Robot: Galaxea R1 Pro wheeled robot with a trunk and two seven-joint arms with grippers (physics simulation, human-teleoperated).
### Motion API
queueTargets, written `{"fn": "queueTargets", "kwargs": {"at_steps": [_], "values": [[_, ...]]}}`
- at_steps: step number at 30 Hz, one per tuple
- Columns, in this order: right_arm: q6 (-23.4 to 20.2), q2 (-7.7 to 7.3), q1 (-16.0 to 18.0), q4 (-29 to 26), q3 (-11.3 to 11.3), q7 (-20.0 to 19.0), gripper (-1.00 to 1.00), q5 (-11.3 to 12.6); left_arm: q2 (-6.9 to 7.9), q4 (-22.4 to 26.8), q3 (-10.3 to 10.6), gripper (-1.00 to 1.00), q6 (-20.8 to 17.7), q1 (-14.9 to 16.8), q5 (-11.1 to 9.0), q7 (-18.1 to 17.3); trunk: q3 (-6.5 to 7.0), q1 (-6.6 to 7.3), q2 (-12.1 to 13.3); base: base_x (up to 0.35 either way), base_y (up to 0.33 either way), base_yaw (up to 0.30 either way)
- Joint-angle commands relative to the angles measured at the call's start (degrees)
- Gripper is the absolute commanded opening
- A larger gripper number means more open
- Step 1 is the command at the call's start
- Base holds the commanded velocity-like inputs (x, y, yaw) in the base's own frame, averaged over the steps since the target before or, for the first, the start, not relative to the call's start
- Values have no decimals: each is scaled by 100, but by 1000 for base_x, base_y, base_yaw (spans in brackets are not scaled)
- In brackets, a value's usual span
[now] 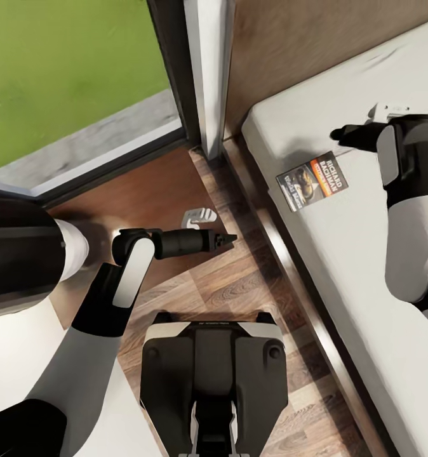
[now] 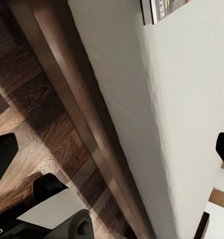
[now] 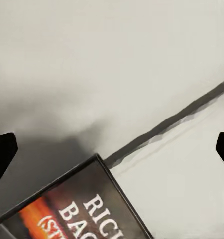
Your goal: In the bedroom, move the book from the bed onto either nightstand, and place the two sandals side by side next to the bed.
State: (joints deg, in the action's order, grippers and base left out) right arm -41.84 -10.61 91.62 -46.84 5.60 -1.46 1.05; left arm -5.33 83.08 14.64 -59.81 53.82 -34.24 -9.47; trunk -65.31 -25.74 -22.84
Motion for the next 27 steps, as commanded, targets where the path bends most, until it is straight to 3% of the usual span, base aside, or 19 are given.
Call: {"fn": "queueTargets", "kwargs": {"at_steps": [1, 5, 7, 11, 16, 21, 22, 23, 27], "values": [[-148, -5, -69, -187, 11, -77, 100, 10, -3, -8, -5, 100, -19, 0, 63, -55, 4, -5, -8, 0, 0, 0], [-880, -16, -487, -1307, 23, -403, 100, 31, 5, -67, -5, 100, -19, -10, 63, -46, 42, -5, -8, 0, 0, 0], [-1364, -19, -1064, -2503, 31, -829, 100, 129, 20, -99, -5, 100, -19, -58, 69, -35, 60, -5, -8, 0, 0, 0], [-1494, -25, -1686, -3155, 125, -1420, 100, 398, 28, -108, -5, 100, -19, -131, 86, -14, 98, -5, -8, 0, 0, 0], [-1469, -125, -2181, -3272, 459, -2037, 100, 600, 55, -120, -5, 100, -19, -183, 92, 7, 145, -5, -8, 0, 0, 0], [-1420, -356, -2614, -3294, 808, -3299, 100, 718, 79, -124, -5, 100, -19, -211, 93, 13, 191, -5, -8, 0, 0, 0], [-1415, -488, -2832, -3295, 1018, -4009, 100, 725, 79, -123, -3, 100, -19, -219, 95, 10, 201, -5, -8, 0, 0, 0], [-1408, -528, -2933, -3296, 1133, -4262, 100, 727, 73, -121, -2, 100, -19, -222, 95, 9, 210, -5, -8, 0, 0, 0], [-1391, -589, -3298, -3296, 1388, -4795, 100, 749, 35, -90, 3, 100, -19, -223, 93, 3, 248, -5, -8, 0, 0, 0]]}}
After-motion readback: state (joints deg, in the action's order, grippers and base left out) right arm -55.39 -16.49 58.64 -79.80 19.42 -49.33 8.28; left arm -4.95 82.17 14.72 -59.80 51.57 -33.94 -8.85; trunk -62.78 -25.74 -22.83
